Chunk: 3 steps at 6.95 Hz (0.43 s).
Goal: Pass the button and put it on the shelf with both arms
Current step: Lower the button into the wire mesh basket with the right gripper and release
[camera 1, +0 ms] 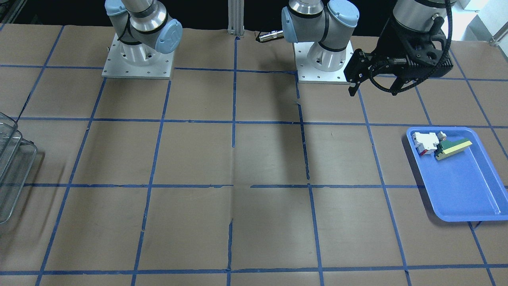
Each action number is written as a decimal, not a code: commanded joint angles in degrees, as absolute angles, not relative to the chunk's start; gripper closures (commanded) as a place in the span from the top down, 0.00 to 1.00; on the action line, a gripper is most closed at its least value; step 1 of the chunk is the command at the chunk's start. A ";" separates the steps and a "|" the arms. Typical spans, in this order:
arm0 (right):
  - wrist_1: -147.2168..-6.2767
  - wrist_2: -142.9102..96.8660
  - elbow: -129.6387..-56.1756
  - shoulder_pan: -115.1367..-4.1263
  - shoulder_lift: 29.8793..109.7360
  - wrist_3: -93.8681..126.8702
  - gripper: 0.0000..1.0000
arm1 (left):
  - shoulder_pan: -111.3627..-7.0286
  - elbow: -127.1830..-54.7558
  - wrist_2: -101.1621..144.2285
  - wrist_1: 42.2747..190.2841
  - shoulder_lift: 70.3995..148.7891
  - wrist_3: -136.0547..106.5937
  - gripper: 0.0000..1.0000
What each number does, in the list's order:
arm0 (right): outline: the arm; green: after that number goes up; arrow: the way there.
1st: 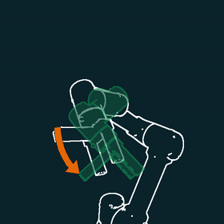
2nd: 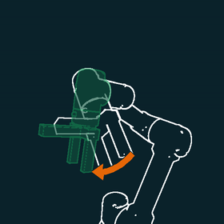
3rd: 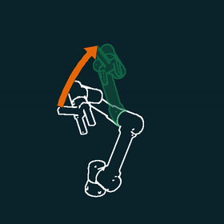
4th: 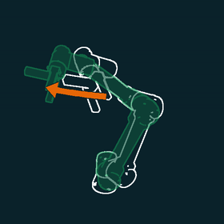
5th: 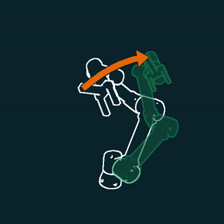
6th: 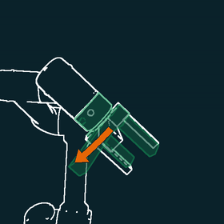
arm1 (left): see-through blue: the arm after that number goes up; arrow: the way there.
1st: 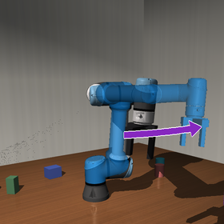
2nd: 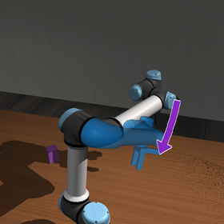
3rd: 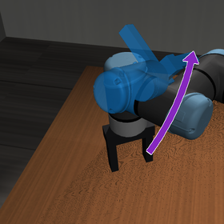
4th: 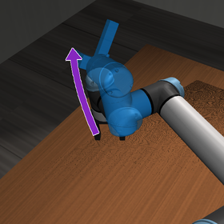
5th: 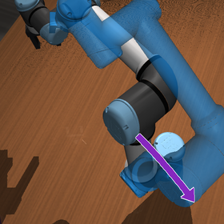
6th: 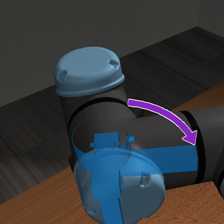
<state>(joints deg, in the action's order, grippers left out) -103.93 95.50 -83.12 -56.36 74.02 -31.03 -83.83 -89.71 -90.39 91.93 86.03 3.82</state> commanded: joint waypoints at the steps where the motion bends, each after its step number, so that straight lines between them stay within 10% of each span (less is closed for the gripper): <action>1: -103.80 95.54 -83.32 -55.46 72.78 -30.85 0.03 | -83.85 -89.74 -90.53 92.46 86.39 3.87 1.00; 3: -103.89 95.54 -83.67 -55.46 71.99 -30.85 0.06 | -84.28 -89.91 -90.70 92.72 85.79 3.87 1.00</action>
<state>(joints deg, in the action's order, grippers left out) -103.85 95.53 -83.50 -55.50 72.49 -30.87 -84.00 -89.80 -90.64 92.51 86.30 3.86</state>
